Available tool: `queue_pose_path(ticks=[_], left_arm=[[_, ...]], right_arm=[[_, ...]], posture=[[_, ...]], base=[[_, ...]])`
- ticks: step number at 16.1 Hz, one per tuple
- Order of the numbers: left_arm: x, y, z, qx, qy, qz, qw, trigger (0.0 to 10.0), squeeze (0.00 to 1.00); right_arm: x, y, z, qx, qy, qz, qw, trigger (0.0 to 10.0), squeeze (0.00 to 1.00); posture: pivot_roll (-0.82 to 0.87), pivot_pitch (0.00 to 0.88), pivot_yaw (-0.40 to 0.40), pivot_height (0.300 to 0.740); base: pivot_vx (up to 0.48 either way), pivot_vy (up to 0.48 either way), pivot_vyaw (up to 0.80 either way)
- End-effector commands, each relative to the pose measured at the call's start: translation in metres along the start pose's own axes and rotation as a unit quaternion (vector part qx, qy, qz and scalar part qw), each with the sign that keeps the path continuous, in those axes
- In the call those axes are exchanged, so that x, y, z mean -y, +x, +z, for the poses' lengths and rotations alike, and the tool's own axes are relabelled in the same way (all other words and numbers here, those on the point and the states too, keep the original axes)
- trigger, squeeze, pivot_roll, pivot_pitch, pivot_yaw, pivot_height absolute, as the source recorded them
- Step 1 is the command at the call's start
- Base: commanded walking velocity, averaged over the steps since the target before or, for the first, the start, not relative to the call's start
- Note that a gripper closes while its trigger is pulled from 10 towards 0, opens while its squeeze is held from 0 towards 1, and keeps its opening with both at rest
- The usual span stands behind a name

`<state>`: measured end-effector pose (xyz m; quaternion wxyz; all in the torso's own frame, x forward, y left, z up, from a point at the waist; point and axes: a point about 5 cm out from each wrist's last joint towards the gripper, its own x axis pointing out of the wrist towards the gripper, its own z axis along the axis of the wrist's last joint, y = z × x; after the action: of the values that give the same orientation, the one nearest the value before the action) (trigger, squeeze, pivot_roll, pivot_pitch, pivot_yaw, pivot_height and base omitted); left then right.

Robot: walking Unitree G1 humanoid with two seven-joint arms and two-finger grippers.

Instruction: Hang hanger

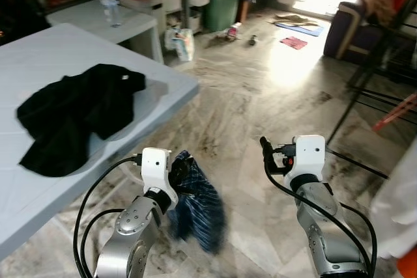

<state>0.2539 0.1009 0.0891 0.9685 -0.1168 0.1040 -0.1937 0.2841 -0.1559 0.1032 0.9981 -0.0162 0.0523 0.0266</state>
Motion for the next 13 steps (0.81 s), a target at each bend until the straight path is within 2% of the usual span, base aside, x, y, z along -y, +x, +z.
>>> queue_pose_path(ticks=[1,9,13], left_arm=[[0.0026,0.0007,0.005,0.007,0.001,-0.008,1.0,10.0,0.0],[0.0058,0.0008,0.0047,0.008,-0.003,-0.025,1.0,10.0,0.0],[0.0062,0.0009,0.005,0.009,-0.003,-0.028,1.0,10.0,0.0]], right_arm=[[0.0011,0.0009,0.0031,0.001,-0.002,-0.002,1.0,10.0,0.0],[0.0007,0.0021,0.0033,0.001,-0.004,0.001,1.0,10.0,0.0],[-0.001,0.0017,0.0021,-0.001,-0.006,0.003,1.0,10.0,0.0]], posture=[[-0.02,0.0,-0.036,0.74],[-0.02,0.0,-0.041,0.74],[-0.02,0.0,-0.042,0.74]], base=[[0.0,0.0,-0.8],[0.0,0.0,-0.8],[0.0,-0.284,-0.8]])
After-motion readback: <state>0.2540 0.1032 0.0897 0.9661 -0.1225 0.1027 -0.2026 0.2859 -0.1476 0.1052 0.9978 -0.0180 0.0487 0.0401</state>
